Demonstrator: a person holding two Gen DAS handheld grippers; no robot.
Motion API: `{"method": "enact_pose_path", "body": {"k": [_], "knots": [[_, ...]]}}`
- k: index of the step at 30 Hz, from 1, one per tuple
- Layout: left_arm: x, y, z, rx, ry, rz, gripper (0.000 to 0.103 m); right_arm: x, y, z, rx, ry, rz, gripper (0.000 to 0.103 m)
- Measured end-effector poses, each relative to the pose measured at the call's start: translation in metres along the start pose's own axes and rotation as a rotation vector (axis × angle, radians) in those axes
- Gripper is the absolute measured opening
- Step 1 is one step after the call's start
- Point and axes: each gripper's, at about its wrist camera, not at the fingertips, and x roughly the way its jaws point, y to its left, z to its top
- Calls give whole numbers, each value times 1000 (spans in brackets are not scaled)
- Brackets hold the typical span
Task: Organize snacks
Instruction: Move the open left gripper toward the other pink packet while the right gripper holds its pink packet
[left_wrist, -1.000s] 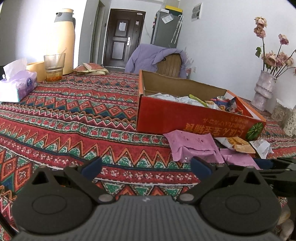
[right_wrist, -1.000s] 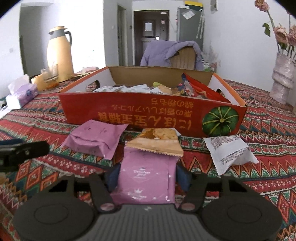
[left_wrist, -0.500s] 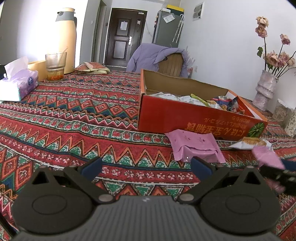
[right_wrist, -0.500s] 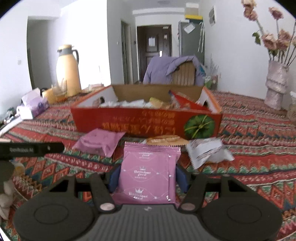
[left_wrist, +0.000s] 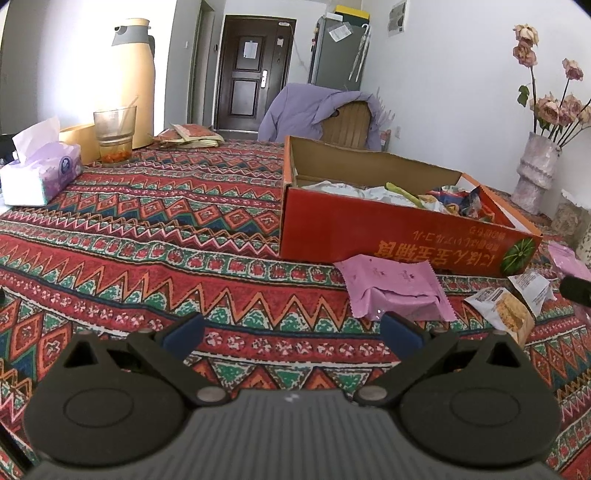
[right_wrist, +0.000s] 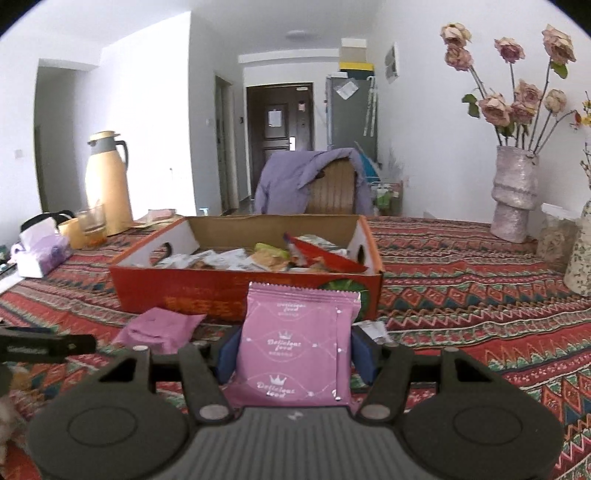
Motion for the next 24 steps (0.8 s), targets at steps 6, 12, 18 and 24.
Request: {"method": "enact_pose_path", "body": {"k": [6, 12, 18, 24], "knots": [[1, -6, 5, 6, 8, -6, 103, 20, -13, -3, 10, -32, -52, 61], [5, -24, 15, 30, 14, -22, 103, 34, -21, -6, 23, -72, -76, 61], [17, -45, 26, 45, 46, -33, 103, 33, -25, -10, 51, -103, -53, 61], [33, -65, 35, 52, 93, -37, 103, 30, -26, -12, 61, -127, -44, 61]]}}
